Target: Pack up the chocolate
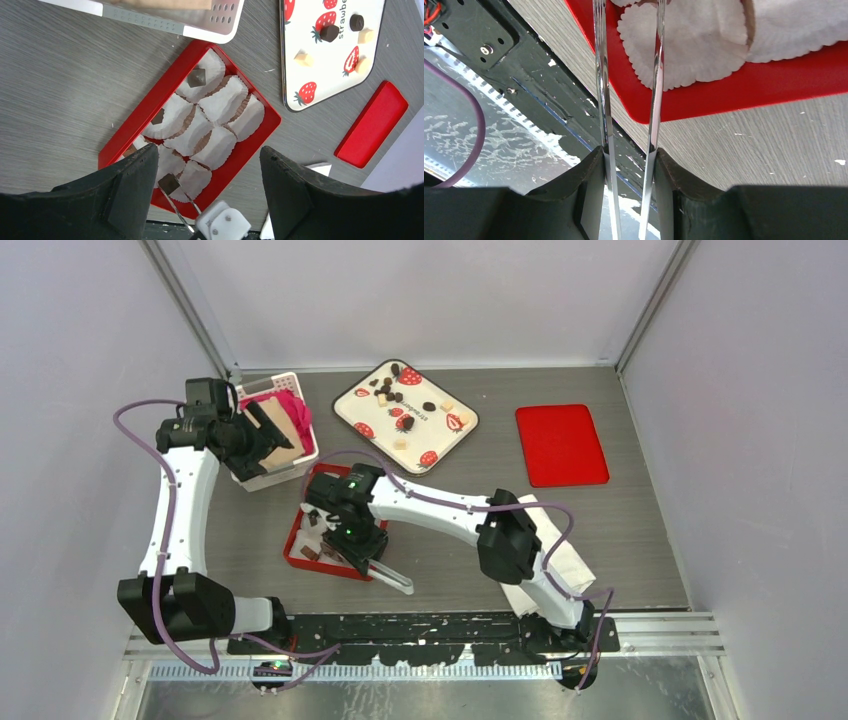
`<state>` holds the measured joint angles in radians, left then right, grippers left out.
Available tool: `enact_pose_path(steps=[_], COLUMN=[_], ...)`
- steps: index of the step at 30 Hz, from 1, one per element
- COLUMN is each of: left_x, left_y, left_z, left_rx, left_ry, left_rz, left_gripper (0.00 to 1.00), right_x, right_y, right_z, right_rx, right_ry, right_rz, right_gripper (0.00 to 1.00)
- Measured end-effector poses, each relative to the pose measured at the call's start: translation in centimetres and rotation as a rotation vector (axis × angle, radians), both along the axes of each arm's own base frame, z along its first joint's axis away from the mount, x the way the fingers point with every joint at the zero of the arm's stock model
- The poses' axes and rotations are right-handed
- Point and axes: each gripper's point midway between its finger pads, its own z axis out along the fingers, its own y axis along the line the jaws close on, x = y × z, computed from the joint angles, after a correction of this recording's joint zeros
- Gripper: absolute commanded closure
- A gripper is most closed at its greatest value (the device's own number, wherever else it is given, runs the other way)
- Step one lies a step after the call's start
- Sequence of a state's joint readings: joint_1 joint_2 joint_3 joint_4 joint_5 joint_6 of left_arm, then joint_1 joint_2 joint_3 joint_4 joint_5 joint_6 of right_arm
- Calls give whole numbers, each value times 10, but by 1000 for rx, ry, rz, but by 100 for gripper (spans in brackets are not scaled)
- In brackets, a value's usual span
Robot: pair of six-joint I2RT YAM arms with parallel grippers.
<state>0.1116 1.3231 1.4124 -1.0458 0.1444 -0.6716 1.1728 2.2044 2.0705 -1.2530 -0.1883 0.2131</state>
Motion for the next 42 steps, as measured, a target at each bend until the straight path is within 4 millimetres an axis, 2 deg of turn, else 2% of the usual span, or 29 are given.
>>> enact_pose_path(steps=[3,9,19,26,31,34,37,39,42], left_x=[0,-1,-1,-1,-1,-1,0,0,0], left_y=[0,-1,-1,-1,-1,-1,-1,-1,-1], left_z=[0,0,0,0,0,0,0,0,1], left_rx=[-1,-4,-4,-4,-4,-4,-4,-4,-4], left_ry=[1,0,0,0,0,0,-1,-1,-2], left_rz=[-1,-5,-5,-5,-5,-5,-5,-5,-5], left_gripper=[25,25,25,25,25,25,25,25,25], right_x=[-5,-6,-5,-5,-2,10,32,53,99], right_y=[1,2,2,2,1,2,5,0,-16], right_z=[-9,-13,-13,-13,-14,-9,7,20,46], right_rx=[-18,-26,-25,-25,-32,-26,19,51,106], right_ry=[13,18,17,16,-3,-44,-92,-128,-196], right_rz=[8,10,8,8,7,-9,-49,-101,-229], right_gripper=[69,59,53,54,67,74,82,86,87])
